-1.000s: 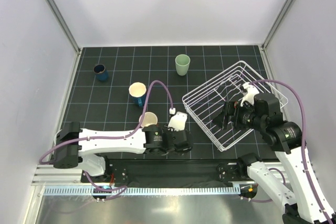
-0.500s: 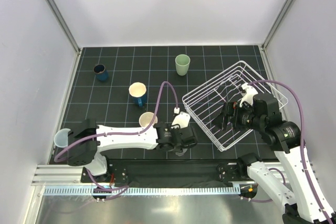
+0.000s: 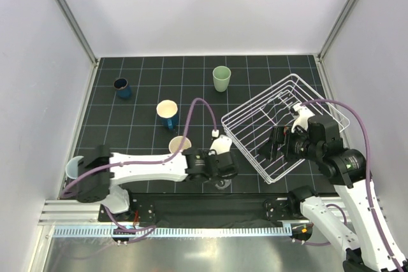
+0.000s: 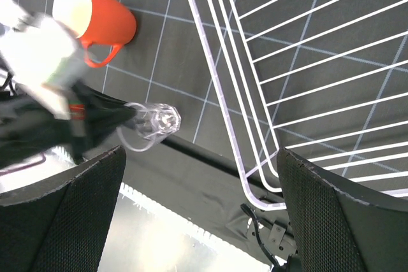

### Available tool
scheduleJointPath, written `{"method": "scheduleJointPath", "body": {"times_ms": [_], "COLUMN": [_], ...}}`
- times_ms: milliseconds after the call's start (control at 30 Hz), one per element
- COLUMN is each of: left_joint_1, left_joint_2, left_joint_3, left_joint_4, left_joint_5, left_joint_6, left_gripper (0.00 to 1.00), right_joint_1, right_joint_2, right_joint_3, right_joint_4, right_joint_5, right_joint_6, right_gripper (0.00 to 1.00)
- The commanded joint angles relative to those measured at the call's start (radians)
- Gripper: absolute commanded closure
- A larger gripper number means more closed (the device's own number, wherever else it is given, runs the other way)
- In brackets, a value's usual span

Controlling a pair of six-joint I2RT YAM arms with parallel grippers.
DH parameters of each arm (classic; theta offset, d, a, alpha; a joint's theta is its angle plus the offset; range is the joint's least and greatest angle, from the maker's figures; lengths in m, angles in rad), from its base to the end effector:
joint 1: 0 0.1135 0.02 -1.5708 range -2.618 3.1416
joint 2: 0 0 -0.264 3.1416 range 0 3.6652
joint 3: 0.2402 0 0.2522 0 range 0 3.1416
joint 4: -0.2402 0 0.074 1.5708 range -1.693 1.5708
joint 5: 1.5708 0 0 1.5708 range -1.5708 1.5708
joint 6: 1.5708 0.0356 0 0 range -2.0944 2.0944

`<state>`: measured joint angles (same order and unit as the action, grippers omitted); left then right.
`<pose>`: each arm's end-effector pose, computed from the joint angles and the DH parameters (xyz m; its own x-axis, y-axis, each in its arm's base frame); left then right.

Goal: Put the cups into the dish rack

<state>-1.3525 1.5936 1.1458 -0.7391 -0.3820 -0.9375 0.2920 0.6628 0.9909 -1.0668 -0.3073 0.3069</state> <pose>0.0807 -0.3026 0.2262 -0.8247 0.2639 -0.5003 0.3564 0.9293 -0.0974 0.0967 0.0403 0.3390 -0.7623 0.0716 -0.6433 -0.2709 0.8673 0.4175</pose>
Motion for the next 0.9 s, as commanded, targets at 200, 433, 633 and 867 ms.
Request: {"method": "scheduleJointPath", "body": {"times_ms": [200,433,633,867], "left_joint_1": [0.006,0.007,0.007,0.007], "left_joint_2": [-0.498,-0.719,-0.820,-0.813], "left_joint_3": [-0.066,-0.231,-0.343,-0.431], "left_joint_4": [0.281,0.532,0.733,1.102], "left_joint_5": [0.029,0.000,-0.006,0.041], "left_joint_6": [0.063,0.085,0.034,-0.007], "left_gripper": [1.00,1.00,1.00,1.00], "right_joint_1": [-0.005,-0.004,-0.002,-0.002], "right_joint_2": [-0.017,-0.051,-0.112,-0.112], "right_joint_3": [0.060,0.020,-0.110,-0.124], "right_joint_4": [0.034,0.313,0.700,0.752], "right_joint_5": [-0.179,-0.449,-0.628,-0.661], "right_joint_6": [0.020,0.320,0.610,0.604], "right_gripper": [0.00,0.00,0.00,0.00]}}
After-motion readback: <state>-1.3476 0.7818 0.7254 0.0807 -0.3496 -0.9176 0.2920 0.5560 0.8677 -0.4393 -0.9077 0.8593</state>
